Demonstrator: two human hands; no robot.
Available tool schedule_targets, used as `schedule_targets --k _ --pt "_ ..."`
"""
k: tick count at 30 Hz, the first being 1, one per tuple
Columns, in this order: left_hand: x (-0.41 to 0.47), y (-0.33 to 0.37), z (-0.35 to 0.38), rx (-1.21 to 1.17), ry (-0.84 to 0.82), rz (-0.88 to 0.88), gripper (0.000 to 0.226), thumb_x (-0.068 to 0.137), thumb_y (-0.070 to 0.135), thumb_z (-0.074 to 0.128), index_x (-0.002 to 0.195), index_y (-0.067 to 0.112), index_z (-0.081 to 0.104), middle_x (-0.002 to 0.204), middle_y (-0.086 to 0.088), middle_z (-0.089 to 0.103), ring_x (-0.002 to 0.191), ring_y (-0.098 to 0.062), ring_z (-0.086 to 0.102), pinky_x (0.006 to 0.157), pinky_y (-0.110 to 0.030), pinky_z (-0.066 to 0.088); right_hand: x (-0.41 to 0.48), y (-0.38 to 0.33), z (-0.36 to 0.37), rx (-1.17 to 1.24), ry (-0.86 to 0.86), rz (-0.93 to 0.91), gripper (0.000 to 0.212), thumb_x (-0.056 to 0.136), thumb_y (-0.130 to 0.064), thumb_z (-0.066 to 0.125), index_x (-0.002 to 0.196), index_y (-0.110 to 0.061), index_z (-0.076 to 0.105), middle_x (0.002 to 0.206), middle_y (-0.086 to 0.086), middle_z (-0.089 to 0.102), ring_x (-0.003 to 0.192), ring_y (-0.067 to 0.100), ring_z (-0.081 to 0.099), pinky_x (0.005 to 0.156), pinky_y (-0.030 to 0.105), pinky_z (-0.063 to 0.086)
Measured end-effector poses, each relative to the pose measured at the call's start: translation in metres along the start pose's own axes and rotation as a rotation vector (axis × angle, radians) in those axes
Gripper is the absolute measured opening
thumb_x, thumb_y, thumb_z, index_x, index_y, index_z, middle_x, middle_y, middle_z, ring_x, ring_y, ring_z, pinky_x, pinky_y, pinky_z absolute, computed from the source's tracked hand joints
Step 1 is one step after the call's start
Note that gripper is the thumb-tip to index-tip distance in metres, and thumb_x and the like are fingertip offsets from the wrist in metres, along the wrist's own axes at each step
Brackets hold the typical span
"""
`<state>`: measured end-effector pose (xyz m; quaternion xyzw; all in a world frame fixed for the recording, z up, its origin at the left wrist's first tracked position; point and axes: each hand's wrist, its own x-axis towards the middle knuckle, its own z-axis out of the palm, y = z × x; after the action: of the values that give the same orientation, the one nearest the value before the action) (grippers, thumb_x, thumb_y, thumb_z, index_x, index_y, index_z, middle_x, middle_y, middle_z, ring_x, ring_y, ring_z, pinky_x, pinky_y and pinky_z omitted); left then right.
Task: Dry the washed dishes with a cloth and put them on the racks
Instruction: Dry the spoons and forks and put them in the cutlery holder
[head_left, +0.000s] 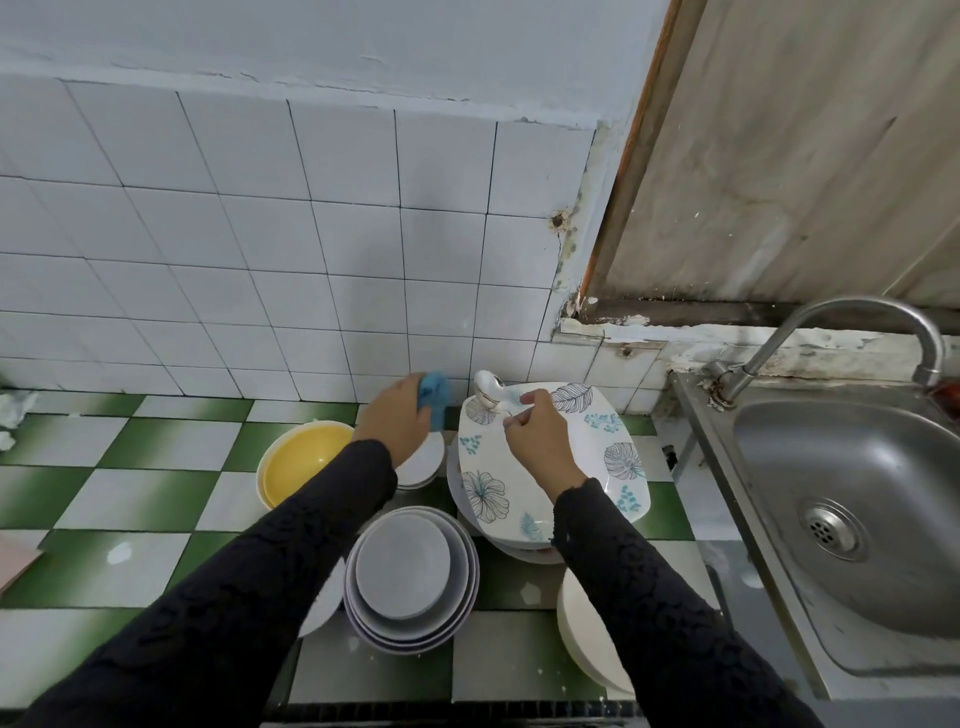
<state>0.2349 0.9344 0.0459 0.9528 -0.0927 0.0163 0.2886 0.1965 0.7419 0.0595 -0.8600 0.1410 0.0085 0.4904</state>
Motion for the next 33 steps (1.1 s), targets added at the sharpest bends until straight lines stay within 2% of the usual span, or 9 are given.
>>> schedule_targets --k 4,9,14,16,20,24,28,31,33 --pt "-0.011 -0.002 0.003 -0.075 -0.027 -0.024 0.036 0.098 0.014 0.049 0.134 0.009 0.049 0.123 -0.012 0.060 0.106 -0.024 0.056 0.095 -0.038 0.049 0.001 -0.001 0.002 0.327 -0.034 0.086 0.020 0.098 -0.014 0.062 0.118 -0.010 0.062 0.086 0.006 0.059 0.077 0.016 0.052 0.071 0.025 0.044" --pt "-0.015 0.005 0.006 -0.163 -0.053 -0.011 0.031 0.099 0.014 0.047 0.130 0.011 0.051 0.116 -0.008 0.060 0.102 -0.021 0.056 0.092 -0.036 0.050 -0.005 -0.011 0.002 0.705 -0.044 0.150 0.008 0.098 -0.006 0.061 0.095 -0.012 0.058 0.081 0.005 0.060 0.077 0.016 0.058 0.080 0.034 0.051" --pt "-0.016 0.012 0.012 -0.187 -0.075 -0.015 0.021 0.100 0.018 0.047 0.119 0.010 0.052 0.107 -0.011 0.062 0.096 -0.025 0.059 0.088 -0.039 0.051 -0.012 -0.009 -0.010 0.464 0.058 0.050 0.011 0.098 -0.011 0.062 0.089 -0.016 0.060 0.080 0.004 0.050 0.073 0.012 0.048 0.069 0.024 0.040" --pt "-0.016 0.020 0.017 -0.224 -0.098 0.003 0.021 0.101 0.017 0.048 0.119 0.009 0.053 0.106 -0.010 0.060 0.095 -0.022 0.057 0.086 -0.033 0.048 -0.015 -0.004 -0.018 0.375 0.099 0.009 0.017 0.097 -0.012 0.064 0.082 -0.020 0.059 0.075 0.003 0.049 0.072 0.012 0.046 0.068 0.024 0.041" --pt "-0.017 0.046 0.027 -0.283 -0.105 0.064 0.023 0.100 0.017 0.048 0.121 0.010 0.055 0.106 -0.006 0.060 0.098 -0.022 0.058 0.088 -0.034 0.051 -0.020 0.009 -0.036 0.224 0.186 -0.050 0.016 0.093 -0.012 0.068 0.080 -0.015 0.060 0.091 0.025 0.061 0.079 0.019 0.053 0.078 0.041 0.050" --pt "-0.016 0.085 0.041 -0.305 -0.139 0.173 0.030 0.101 0.020 0.048 0.130 0.013 0.050 0.112 -0.003 0.058 0.100 -0.016 0.056 0.087 -0.025 0.046 -0.031 0.024 -0.070 0.176 0.280 -0.072 0.010 0.092 -0.008 0.068 0.085 -0.004 0.063 0.091 0.026 0.064 0.077 0.022 0.054 0.080 0.050 0.053" --pt "-0.019 0.123 0.053 -0.322 -0.166 0.266 0.029 0.101 0.017 0.047 0.130 0.013 0.050 0.114 -0.007 0.061 0.102 -0.022 0.059 0.091 -0.031 0.049 -0.051 0.038 -0.111 0.212 0.339 -0.079 0.004 0.093 -0.007 0.068 0.090 -0.005 0.069 0.089 0.020 0.067 0.077 0.017 0.056 0.075 0.040 0.052" --pt "-0.027 0.154 0.061 -0.314 -0.148 0.339 0.033 0.099 0.013 0.047 0.131 0.018 0.050 0.117 -0.004 0.062 0.102 -0.021 0.058 0.093 -0.036 0.050 -0.067 0.051 -0.142 0.236 0.405 -0.099 0.006 0.092 -0.003 0.068 0.089 -0.008 0.070 0.081 -0.002 0.066 0.072 0.003 0.058 0.074 0.025 0.051" --pt "-0.034 0.183 0.067 -0.318 -0.114 0.404 0.036 0.094 0.010 0.047 0.129 0.019 0.053 0.116 -0.003 0.064 0.100 -0.021 0.059 0.089 -0.036 0.050 -0.081 0.060 -0.170 0.229 0.458 -0.122 0.010 0.092 -0.003 0.069 0.089 -0.012 0.070 0.082 -0.002 0.067 0.074 0.007 0.060 0.071 0.021 0.052"
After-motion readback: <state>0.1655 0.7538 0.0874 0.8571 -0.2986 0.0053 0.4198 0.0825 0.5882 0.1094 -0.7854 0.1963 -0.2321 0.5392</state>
